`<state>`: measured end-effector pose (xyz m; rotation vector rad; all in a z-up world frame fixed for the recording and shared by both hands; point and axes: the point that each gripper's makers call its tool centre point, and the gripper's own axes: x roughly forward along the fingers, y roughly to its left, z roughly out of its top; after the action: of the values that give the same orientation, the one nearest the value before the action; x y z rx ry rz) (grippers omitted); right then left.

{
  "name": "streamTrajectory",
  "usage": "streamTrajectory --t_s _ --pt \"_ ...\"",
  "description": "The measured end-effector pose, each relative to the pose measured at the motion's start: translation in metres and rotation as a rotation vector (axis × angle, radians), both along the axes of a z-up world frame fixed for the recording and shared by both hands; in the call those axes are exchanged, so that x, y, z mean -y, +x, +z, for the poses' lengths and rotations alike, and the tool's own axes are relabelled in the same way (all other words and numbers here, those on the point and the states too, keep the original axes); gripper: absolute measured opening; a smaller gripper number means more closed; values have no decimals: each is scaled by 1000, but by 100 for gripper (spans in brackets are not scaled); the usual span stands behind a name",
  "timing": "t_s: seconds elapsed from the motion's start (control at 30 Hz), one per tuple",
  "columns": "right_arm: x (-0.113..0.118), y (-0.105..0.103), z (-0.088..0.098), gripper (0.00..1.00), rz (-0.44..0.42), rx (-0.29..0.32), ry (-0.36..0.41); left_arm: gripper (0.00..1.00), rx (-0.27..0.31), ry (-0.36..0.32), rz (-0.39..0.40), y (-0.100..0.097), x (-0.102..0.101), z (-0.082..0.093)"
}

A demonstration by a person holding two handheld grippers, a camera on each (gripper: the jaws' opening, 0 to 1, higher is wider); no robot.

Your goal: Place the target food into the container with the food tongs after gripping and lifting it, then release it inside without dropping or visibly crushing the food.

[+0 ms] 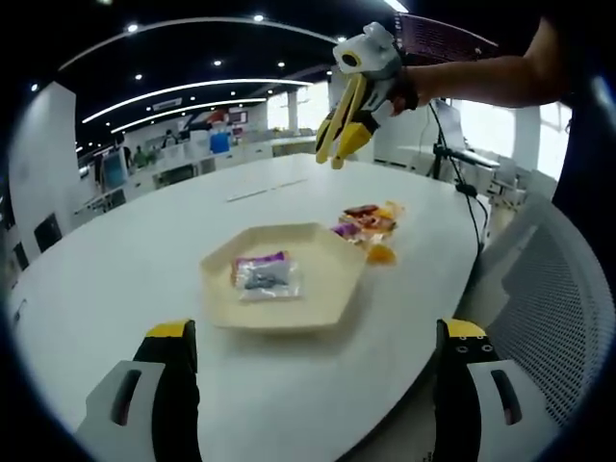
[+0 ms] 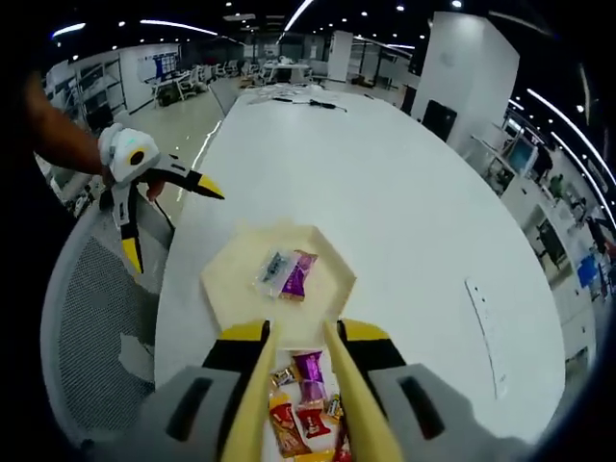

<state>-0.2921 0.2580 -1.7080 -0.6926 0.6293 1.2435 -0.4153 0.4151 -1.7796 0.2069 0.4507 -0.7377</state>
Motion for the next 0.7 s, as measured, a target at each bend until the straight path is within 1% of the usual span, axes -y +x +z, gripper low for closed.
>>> streamTrajectory --t_s 0.13,0.17,0.23,0.33,0.53,0.7 --pt "17 3 -1 27 -36 -12 21 99 -5 2 1 0 -1 -1" --pt "21 3 -2 27 -36 -9 31 99 -7 2 1 0 -1 -2" --pt "24 3 -1 27 -59 -24 59 99 -9 2 0 0 -1 -2" --pt "31 3 0 27 -53 -9 79 99 -11 6 -3 0 0 -2" --pt "54 2 -4 27 -64 -1 88 99 -14 11 -2 0 -1 -4" --pt "73 1 -10 27 -85 -10 81 99 -19 16 0 0 -1 -5"
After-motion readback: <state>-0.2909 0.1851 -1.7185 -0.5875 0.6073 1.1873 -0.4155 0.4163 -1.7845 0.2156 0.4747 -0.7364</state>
